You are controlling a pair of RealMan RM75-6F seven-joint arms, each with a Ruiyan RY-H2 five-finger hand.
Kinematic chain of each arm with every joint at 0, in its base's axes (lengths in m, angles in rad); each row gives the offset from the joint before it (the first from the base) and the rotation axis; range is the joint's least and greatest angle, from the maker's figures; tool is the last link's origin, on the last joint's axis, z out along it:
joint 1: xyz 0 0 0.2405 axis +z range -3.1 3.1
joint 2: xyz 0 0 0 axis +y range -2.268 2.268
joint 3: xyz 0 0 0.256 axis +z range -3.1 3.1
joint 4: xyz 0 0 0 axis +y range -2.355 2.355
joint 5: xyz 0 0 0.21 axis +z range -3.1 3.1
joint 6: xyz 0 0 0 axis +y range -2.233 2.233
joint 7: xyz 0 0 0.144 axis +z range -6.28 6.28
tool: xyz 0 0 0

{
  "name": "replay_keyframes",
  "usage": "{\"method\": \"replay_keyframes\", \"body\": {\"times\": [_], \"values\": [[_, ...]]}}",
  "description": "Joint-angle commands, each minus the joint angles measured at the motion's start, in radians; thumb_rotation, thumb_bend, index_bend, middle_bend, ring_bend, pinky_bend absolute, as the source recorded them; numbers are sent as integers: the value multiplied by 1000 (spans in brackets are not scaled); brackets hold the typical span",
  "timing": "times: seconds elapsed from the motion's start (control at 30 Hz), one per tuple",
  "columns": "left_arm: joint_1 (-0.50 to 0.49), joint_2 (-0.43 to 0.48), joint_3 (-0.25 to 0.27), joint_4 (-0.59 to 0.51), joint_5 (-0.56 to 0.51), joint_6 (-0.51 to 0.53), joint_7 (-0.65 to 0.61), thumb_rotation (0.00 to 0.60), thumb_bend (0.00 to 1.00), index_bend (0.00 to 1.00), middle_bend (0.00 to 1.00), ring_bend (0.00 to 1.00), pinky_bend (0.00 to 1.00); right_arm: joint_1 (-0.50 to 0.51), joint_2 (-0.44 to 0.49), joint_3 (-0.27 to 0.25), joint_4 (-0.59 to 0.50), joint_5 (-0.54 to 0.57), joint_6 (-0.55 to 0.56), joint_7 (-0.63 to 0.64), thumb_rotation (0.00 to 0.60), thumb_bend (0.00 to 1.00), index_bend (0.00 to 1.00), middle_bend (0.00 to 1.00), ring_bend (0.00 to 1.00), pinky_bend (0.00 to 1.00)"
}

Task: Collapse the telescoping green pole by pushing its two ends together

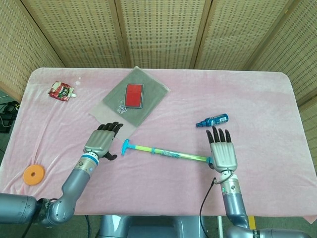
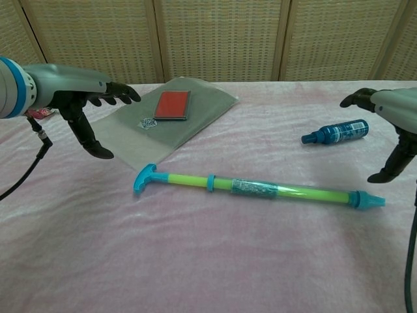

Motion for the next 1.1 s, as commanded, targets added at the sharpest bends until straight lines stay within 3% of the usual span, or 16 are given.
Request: {"method": "replay_keyframes", "body": {"times": [0.03,0.17,0.27,0.33,0.43,0.73,1.1], "values": [[92,54,48,-62,178,24,-97,600,238,0,0,0,8,-47,67,-49,-15,-96,0,98,600,263,81,0,0,0],[190,80,116,-75,384,60,-189,600,239,0,0,0,0,-93,127,-101,-17,-189,-13,216,600,244,57,0,0,0],[277,90,197,-53,580,109,-244,600,247,0,0,0,0,-135,174,-156,11,-306,-22,344,600,241,48,0,0,0],[360,117,271,-31,753,134,-354,600,254,0,0,0,0,-182,212,-222,69,-471,-8,530,600,241,46,0,0,0],[441,152,327,22,916,185,-459,600,256,0,0,0,0,-228,235,-266,170,-626,47,711,600,237,36,0,0,0],[603,123,377,171,1119,361,-449,600,250,0,0,0,0,-308,222,-283,313,-747,150,843,600,232,0,0,0,0],[717,107,351,269,1155,428,-413,600,241,0,0,0,0,-364,229,-260,350,-758,169,856,600,229,0,0,0,0]]}}
